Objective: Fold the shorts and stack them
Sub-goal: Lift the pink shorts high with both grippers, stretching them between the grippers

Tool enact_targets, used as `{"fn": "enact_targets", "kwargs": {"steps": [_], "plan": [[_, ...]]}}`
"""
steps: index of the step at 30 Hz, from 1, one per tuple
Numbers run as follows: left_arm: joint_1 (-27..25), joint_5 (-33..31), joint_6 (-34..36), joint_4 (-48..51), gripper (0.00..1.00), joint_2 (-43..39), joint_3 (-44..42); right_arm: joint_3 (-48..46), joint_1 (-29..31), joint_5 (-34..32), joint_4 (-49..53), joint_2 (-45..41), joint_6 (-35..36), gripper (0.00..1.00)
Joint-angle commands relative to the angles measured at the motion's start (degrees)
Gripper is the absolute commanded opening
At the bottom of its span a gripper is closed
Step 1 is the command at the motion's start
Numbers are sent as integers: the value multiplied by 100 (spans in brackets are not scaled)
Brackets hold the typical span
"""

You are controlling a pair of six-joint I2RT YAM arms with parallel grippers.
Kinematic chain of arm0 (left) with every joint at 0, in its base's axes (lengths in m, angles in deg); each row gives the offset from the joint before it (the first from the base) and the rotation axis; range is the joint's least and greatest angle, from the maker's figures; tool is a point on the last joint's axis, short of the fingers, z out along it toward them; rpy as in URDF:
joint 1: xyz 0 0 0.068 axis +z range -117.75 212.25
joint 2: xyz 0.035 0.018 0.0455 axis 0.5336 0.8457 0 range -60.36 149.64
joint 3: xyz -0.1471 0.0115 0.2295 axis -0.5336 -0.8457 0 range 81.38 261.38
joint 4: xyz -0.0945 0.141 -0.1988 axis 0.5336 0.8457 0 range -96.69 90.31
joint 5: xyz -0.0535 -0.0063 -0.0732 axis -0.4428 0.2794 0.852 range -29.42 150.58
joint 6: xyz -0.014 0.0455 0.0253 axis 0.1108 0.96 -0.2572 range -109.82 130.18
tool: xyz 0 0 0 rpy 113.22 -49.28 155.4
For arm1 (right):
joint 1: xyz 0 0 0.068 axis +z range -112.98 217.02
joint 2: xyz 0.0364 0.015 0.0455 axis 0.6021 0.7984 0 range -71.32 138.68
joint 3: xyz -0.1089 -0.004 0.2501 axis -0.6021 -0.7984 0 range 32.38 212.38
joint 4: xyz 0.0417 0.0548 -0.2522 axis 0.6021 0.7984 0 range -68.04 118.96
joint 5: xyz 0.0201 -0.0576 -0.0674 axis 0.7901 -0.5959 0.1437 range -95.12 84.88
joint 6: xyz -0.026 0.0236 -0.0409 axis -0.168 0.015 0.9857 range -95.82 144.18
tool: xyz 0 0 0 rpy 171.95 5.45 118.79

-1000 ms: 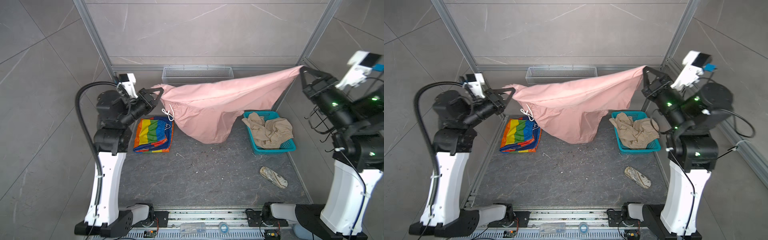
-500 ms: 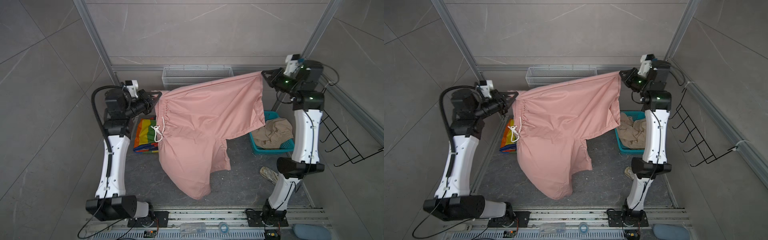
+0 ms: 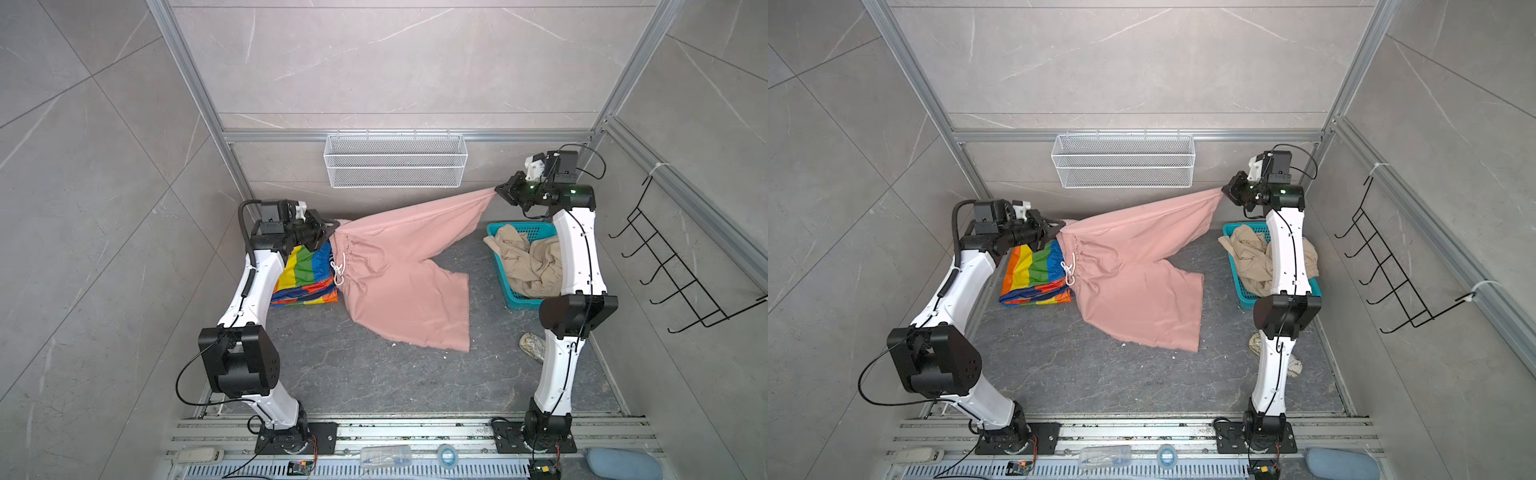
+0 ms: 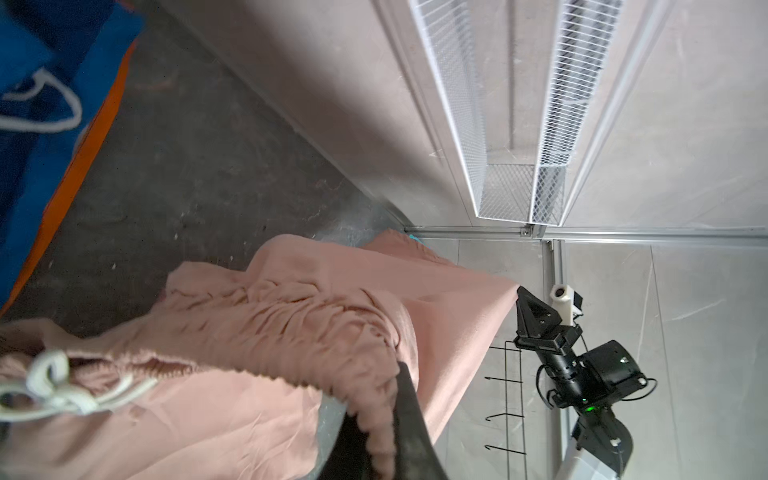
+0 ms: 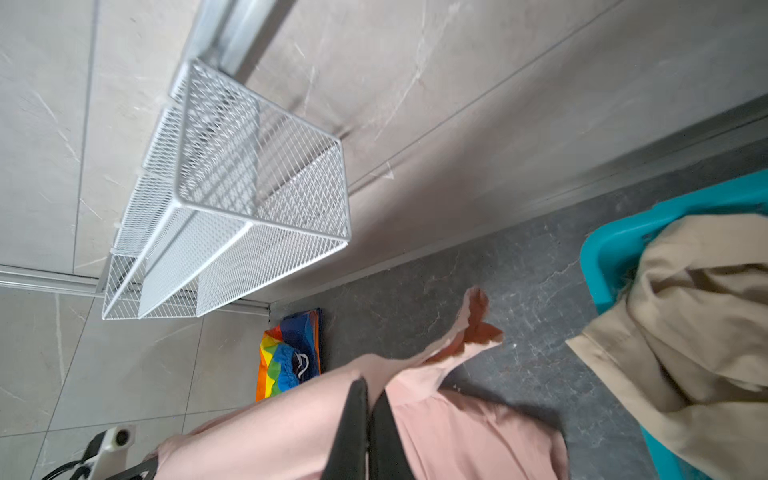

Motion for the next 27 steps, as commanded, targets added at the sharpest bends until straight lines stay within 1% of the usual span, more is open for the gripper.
{"fn": "enact_targets", "kwargs": {"steps": [1,4,8,12,17,20,23,27], "plan": [[-26,-435,500,236,0,-48,275,-297,-139,-624,-557,-665,144,0],[-52,-368,405,76,0,-15,8,-988,-132,-735,-830,-1068,226,0],[-189,-347,387,-117,0,-26,-316,-1233,-139,-1001,-767,-1352,496,0],[-280,-303,355,-147,0,73,-375,-1755,-138,-951,-972,-1670,409,0],[-382,-310,391,-215,0,-17,-396,-2539,-137,-859,-1397,-2083,194,0],[-522,-244,478,-279,0,-315,-295,-2666,-136,-726,-1568,-2380,105,0],[-704,-250,479,-276,0,-805,-42,-2534,-137,-456,-1775,-2804,27,0],[-1021,-573,630,70,0,-1564,562,-2208,-139,-34,-2169,-3571,-88,0]]}}
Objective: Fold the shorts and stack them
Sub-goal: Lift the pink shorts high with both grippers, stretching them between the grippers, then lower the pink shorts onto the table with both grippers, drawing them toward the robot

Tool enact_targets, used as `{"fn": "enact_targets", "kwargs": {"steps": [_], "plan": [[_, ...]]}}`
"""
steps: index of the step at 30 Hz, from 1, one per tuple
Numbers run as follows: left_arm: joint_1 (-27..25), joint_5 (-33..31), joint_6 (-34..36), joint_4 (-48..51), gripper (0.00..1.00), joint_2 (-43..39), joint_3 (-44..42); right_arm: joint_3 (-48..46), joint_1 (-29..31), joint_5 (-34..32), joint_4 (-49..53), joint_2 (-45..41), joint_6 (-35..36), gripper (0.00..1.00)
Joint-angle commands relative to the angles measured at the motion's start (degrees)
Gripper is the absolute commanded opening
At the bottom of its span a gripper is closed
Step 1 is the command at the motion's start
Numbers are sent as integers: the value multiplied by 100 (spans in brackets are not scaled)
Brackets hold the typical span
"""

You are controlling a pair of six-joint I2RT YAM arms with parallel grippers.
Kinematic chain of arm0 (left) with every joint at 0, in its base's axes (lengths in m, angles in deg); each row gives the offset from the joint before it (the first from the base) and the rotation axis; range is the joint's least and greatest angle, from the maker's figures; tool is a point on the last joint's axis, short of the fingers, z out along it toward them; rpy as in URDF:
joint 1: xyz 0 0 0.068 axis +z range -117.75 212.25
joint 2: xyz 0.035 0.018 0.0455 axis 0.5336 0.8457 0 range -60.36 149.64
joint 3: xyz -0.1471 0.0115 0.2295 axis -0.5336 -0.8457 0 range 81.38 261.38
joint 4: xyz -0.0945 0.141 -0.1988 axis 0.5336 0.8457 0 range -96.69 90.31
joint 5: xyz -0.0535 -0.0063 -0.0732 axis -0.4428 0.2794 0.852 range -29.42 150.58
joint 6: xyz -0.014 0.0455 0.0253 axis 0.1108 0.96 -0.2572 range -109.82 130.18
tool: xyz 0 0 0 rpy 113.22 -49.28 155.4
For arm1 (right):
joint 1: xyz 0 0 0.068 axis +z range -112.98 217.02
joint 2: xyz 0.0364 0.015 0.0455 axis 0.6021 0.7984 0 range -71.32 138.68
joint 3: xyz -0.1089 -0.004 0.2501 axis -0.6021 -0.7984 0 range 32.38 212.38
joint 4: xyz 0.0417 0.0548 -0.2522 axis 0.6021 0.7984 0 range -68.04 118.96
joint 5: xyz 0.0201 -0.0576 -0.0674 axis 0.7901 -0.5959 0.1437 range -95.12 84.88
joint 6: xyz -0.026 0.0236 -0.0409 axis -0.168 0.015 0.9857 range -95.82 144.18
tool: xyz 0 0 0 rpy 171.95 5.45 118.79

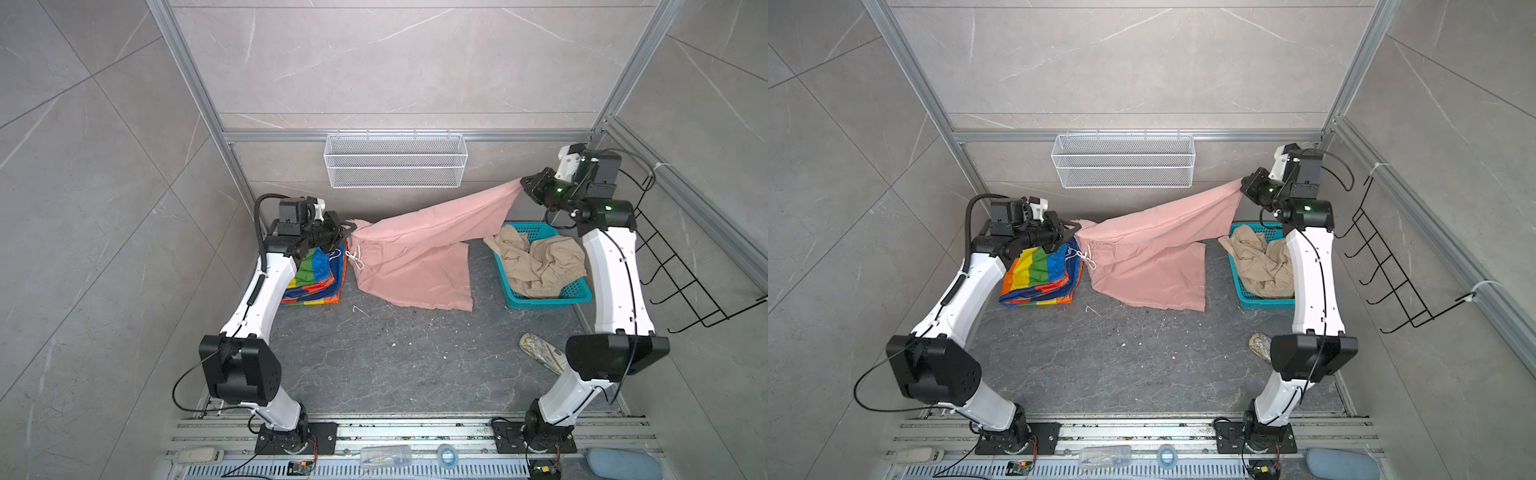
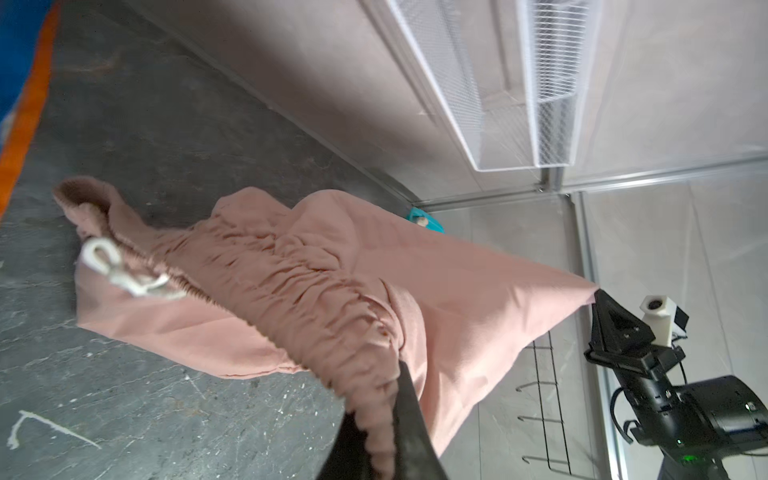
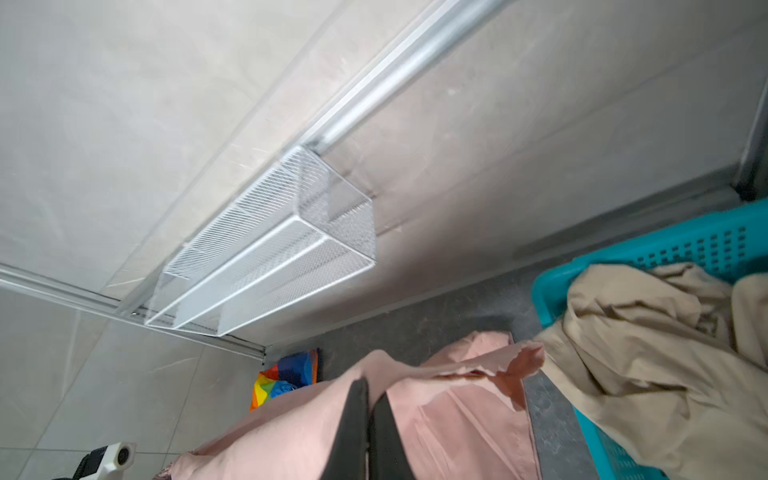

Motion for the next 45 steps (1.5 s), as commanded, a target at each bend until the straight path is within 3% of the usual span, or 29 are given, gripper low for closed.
{"fn": "enact_targets", "kwargs": {"steps": [1,6,11,16,19,23,28,33,39,45], "plan": [[-243,-179,264,-116,0,-1130,813,490,-22,425,-845,-1080,-149,0],[-334,-95,-439,-611,0,-1854,932,1277,-43,564,-986,-1535,-325,0],[-305,-155,-780,-641,0,-2130,1295,3103,-284,711,-565,-700,-791,0],[-56,-58,-916,-284,0,-1772,1747,3273,-819,795,-1181,217,-1838,0],[445,320,-1324,-581,0,-1514,1456,3561,-830,597,-1019,932,-1728,0],[984,569,-1615,-1084,0,-1211,441,3592,-723,595,-544,1906,-1329,0],[966,669,-1470,-1505,0,-672,-931,3370,-159,43,407,2710,-121,0],[675,615,-979,-1584,0,61,-1926,2823,331,-464,695,3174,571,0],[344,558,-473,-1510,0,1010,-2066,2370,732,-828,720,3227,955,0],[386,362,-253,-1374,0,1426,-1576,1601,805,-847,740,2387,1109,0]]}}
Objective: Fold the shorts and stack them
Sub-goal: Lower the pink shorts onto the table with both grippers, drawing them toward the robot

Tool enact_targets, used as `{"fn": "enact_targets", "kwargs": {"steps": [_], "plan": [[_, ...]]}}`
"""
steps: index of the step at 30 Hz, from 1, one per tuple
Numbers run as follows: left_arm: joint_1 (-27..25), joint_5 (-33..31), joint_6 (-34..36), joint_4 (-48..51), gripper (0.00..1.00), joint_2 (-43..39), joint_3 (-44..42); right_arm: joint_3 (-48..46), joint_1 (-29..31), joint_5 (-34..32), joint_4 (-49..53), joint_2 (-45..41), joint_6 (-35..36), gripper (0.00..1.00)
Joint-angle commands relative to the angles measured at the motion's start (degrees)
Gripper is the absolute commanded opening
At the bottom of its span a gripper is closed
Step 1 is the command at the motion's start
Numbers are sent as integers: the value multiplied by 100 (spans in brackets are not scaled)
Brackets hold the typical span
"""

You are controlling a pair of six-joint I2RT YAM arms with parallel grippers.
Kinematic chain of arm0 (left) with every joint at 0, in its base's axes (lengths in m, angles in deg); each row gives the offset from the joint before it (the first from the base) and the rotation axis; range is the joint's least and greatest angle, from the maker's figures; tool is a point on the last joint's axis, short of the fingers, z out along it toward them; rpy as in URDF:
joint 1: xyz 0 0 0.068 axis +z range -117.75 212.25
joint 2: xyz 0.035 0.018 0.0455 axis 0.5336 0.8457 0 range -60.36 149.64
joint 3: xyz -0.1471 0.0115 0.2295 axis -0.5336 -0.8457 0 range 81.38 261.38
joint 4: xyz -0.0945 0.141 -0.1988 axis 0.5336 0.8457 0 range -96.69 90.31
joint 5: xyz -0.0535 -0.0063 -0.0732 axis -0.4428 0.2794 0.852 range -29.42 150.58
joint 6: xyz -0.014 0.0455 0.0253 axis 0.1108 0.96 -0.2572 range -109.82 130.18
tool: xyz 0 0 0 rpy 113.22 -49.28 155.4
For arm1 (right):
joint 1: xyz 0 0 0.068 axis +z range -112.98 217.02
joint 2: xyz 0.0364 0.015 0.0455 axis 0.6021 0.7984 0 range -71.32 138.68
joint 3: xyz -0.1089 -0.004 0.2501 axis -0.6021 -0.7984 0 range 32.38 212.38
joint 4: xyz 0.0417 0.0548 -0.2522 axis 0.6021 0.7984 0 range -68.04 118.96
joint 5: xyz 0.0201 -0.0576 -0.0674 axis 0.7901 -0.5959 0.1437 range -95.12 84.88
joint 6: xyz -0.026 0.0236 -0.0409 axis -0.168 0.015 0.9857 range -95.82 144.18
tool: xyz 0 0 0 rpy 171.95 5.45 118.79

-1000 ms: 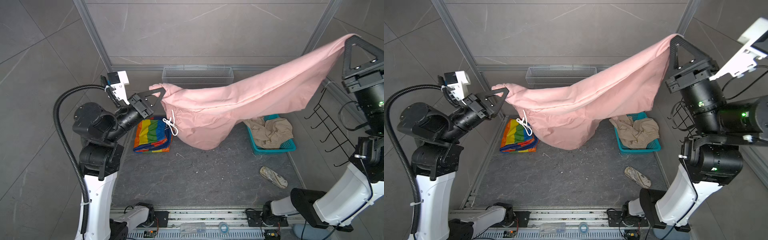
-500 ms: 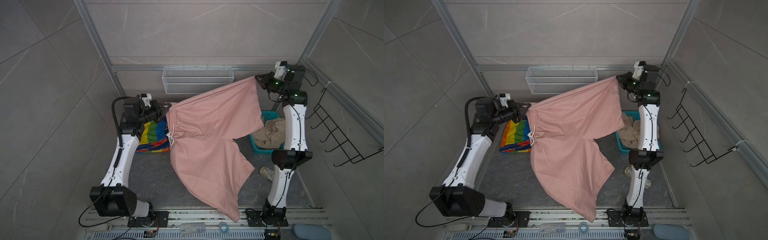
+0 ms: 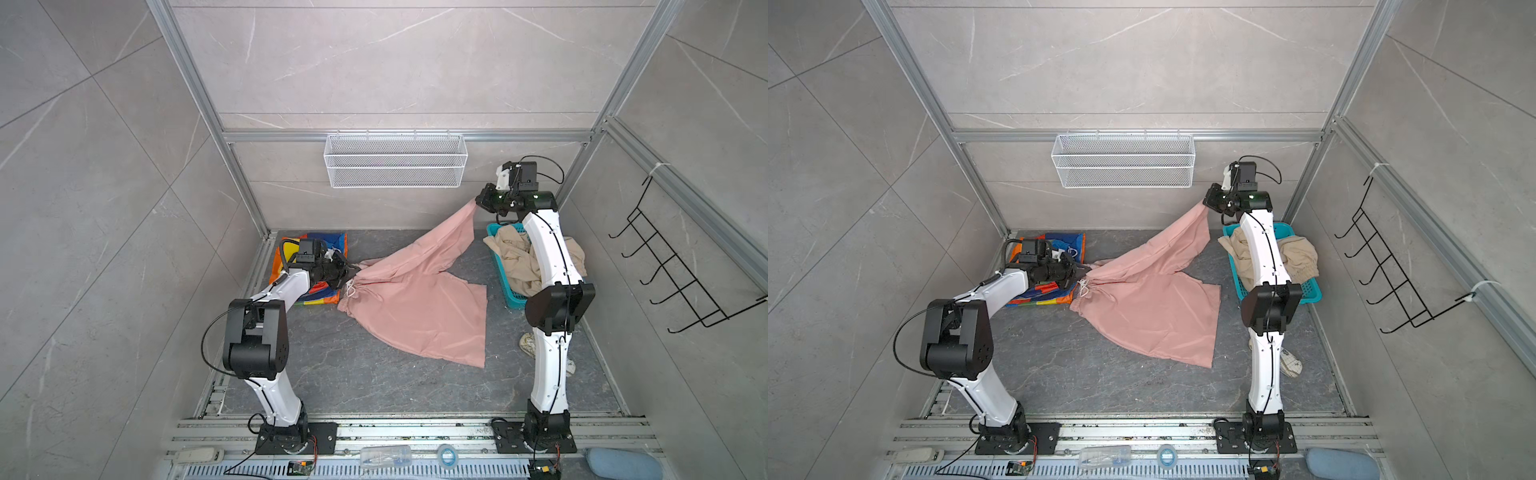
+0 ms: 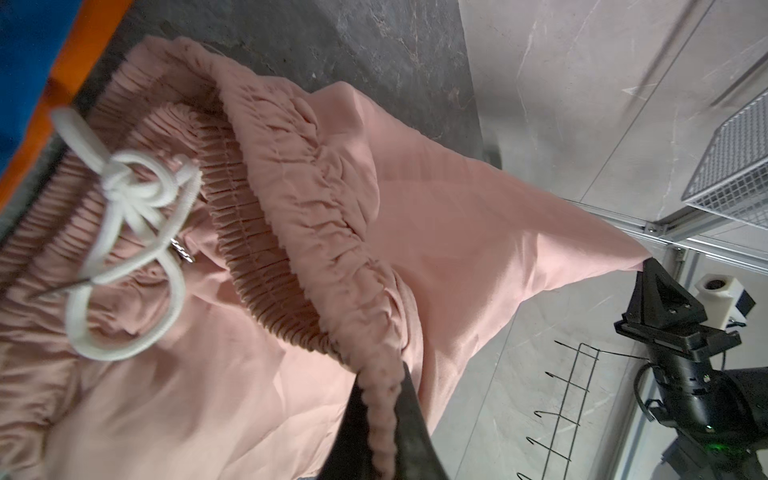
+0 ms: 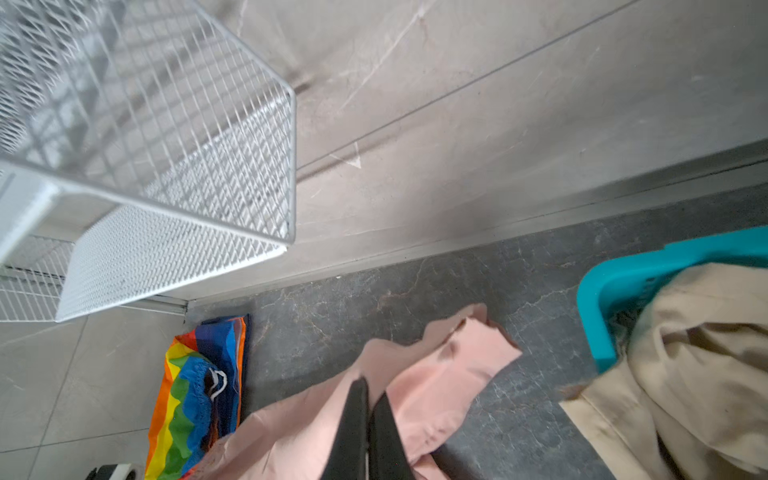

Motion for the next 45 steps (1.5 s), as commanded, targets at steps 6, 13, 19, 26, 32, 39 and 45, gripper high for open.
{"fn": "enact_targets", "kwargs": {"steps": [6,13,19,26,32,39,45], "plan": [[73,-58,447,-123,1,297,923,-2953,-19,-341,-583,-2580,272,0],[237,2,552,-239,4,131,480,-6696,265,-144,-1442,-4864,-170,0],[332,-129,625,-329,6,-352,-206,-9162,894,-128,-1744,-5888,-394,0],[261,-126,552,-784,3,-516,-1237,-10682,914,-299,-2189,-5923,-588,0],[-187,-244,651,-852,2,-432,-1708,-10382,671,-883,-2229,-5179,-425,0],[-287,-163,822,-243,1,-877,-1119,-9011,421,-1050,-1338,-5867,-290,0],[59,-326,1125,370,1,-1651,-921,-8568,422,-1399,-408,-6982,-59,0]]}}
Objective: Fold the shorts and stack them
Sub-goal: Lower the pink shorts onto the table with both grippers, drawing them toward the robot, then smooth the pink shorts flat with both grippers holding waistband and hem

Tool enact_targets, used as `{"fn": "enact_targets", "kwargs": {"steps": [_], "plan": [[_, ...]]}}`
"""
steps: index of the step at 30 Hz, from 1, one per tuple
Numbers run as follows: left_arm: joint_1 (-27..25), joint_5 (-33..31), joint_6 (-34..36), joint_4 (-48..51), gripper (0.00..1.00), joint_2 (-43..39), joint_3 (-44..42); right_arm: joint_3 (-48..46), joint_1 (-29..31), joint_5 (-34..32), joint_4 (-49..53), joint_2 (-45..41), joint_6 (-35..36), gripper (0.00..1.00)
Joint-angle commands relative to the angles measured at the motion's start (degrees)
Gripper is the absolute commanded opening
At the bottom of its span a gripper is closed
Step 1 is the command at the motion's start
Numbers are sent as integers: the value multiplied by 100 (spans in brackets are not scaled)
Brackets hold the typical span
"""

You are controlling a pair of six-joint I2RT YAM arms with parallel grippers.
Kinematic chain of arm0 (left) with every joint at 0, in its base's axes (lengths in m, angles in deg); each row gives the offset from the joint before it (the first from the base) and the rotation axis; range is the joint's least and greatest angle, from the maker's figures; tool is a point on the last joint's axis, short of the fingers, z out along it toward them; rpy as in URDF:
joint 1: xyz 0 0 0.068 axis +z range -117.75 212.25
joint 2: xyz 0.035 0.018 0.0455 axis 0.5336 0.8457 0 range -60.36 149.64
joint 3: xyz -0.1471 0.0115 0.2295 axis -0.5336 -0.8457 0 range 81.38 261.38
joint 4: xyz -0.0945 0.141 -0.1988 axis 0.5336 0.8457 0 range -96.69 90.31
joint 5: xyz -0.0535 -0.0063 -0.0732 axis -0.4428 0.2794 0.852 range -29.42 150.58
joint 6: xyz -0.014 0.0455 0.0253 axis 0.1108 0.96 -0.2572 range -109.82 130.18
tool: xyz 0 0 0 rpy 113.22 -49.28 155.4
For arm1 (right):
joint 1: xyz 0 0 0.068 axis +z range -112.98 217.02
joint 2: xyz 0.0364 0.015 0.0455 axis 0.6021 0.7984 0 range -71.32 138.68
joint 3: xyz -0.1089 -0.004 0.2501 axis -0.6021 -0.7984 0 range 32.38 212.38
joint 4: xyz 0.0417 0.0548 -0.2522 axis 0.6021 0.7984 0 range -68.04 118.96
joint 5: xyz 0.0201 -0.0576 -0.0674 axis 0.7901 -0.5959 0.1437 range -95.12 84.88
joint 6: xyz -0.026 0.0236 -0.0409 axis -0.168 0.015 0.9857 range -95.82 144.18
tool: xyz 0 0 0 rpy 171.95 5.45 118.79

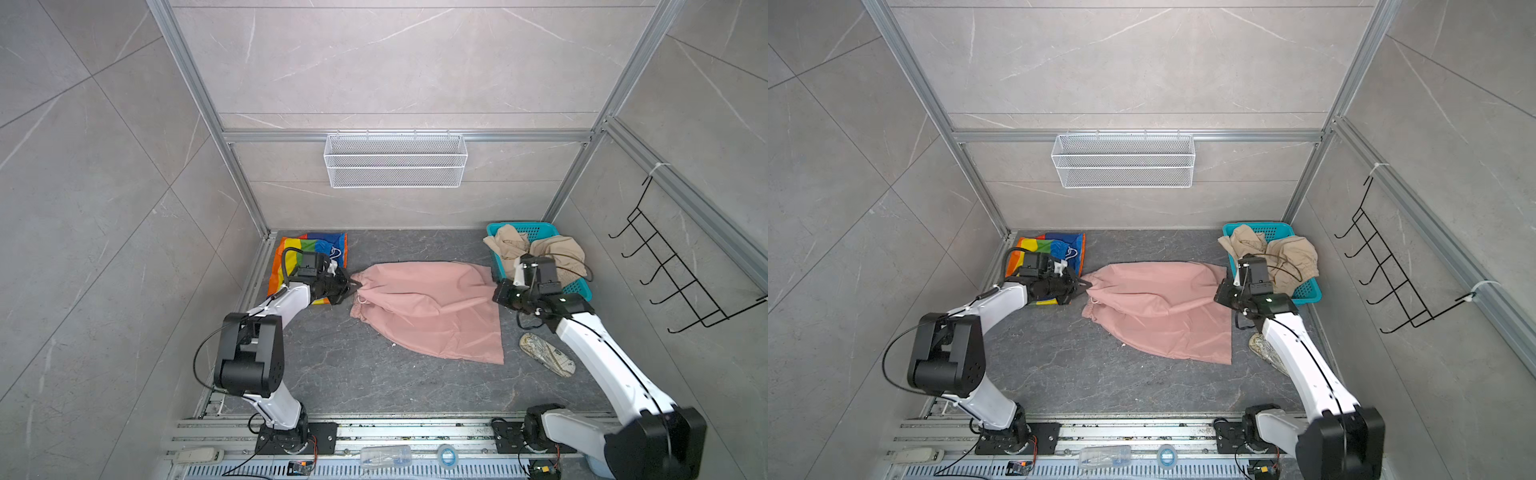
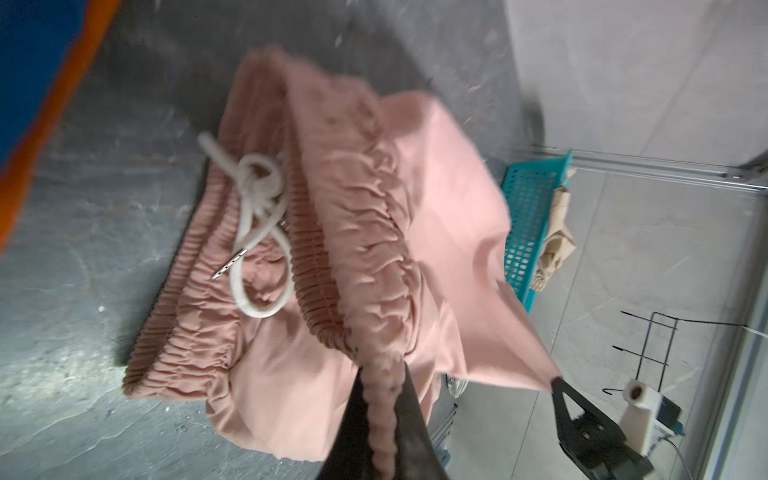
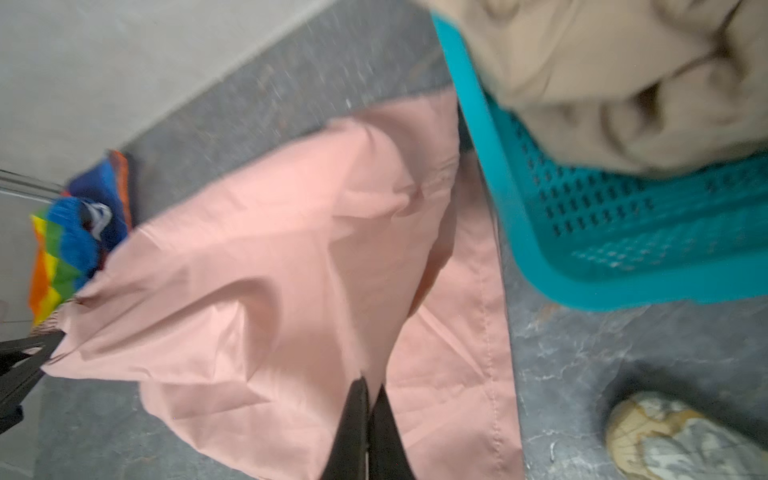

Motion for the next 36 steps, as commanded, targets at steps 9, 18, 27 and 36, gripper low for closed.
{"fn": "enact_targets", "kwargs": {"steps": [9,18,27,36], "plan": [[161,53,102,-676,1,-206,-1507,-2104,5,188,186,-672,-354,0],[178,-79,161,-1033,1,-190,-2276,-2488,10,108,-510,185,-465,0],[205,25,-172,-1358,1,-3,-2003,-1942,-54,-234,-523,359,-440,0],[437,385,-524,-1487,1,-472,-1823,-604,-59,-275,722,-682,-208,0]]}}
